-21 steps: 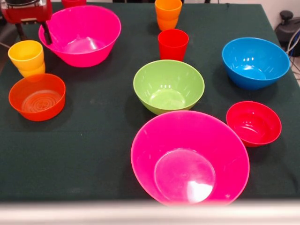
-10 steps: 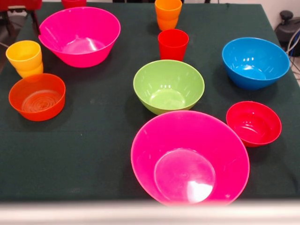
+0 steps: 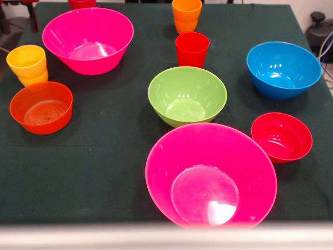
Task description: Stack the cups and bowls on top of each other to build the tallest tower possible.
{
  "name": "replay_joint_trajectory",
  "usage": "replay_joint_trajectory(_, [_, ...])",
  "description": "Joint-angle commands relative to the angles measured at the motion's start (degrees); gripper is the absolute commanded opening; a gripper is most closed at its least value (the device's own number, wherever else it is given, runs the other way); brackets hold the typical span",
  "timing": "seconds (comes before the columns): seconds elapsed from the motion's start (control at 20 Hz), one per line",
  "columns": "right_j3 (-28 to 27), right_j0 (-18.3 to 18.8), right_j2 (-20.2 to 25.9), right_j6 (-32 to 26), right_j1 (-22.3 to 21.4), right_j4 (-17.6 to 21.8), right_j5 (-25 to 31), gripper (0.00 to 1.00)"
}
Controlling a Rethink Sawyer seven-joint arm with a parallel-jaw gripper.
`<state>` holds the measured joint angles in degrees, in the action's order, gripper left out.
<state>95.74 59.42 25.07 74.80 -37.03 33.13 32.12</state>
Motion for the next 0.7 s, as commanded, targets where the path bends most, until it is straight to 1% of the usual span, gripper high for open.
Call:
replay_joint_trajectory(0.05, [3.6,-2.2,1.7,-0.1,0.7,-1.0,3.8,1.0])
replay_joint_trajectory(0.2, [3.0,-1.8,2.2,-0.8,1.8,-0.8,3.1,1.0])
replay_joint_trajectory(0.4, [1.3,-1.1,2.8,-2.0,4.7,0.3,1.3,1.0])
replay_joint_trajectory(0.7, [-1.5,-0.9,3.7,-3.7,7.1,1.0,1.0,1.0])
